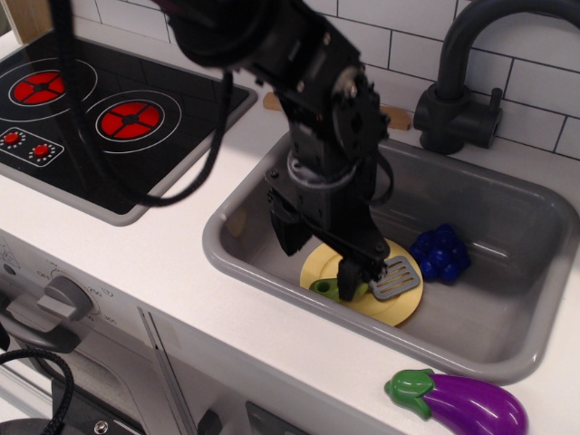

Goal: Take spatula off plate sink

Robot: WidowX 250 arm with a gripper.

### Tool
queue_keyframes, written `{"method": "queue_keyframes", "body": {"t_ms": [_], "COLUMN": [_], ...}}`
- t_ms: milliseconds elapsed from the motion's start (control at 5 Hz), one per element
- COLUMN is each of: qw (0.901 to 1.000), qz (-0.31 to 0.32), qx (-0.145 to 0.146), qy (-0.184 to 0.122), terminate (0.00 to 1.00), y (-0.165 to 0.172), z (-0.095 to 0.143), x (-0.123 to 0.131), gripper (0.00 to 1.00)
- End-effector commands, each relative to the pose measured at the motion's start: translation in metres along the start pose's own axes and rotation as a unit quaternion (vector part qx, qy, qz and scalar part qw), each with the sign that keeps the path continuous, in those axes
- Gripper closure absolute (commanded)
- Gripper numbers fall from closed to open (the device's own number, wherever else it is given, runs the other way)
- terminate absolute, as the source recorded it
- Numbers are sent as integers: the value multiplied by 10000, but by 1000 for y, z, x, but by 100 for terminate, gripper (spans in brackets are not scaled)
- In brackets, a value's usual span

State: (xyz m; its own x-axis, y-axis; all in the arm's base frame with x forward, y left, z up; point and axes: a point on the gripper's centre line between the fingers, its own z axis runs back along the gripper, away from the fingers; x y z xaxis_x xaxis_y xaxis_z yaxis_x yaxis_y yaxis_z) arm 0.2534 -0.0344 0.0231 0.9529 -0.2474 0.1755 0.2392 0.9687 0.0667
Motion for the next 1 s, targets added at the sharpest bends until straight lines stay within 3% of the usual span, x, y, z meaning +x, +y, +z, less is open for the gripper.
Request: {"method": "queue_keyframes", "body": {"t_ms": [0, 200, 800], "qw": [9997, 9997, 9990], "qz": [-145, -75, 298], "qx": [-142, -181, -267], "qy": [-130, -163, 200], "terminate": [0, 0, 0], "y": [-3, -7, -7], "z": [-5, -11, -23], "x": [-7, -6, 12], "gripper": [0, 0, 0]}}
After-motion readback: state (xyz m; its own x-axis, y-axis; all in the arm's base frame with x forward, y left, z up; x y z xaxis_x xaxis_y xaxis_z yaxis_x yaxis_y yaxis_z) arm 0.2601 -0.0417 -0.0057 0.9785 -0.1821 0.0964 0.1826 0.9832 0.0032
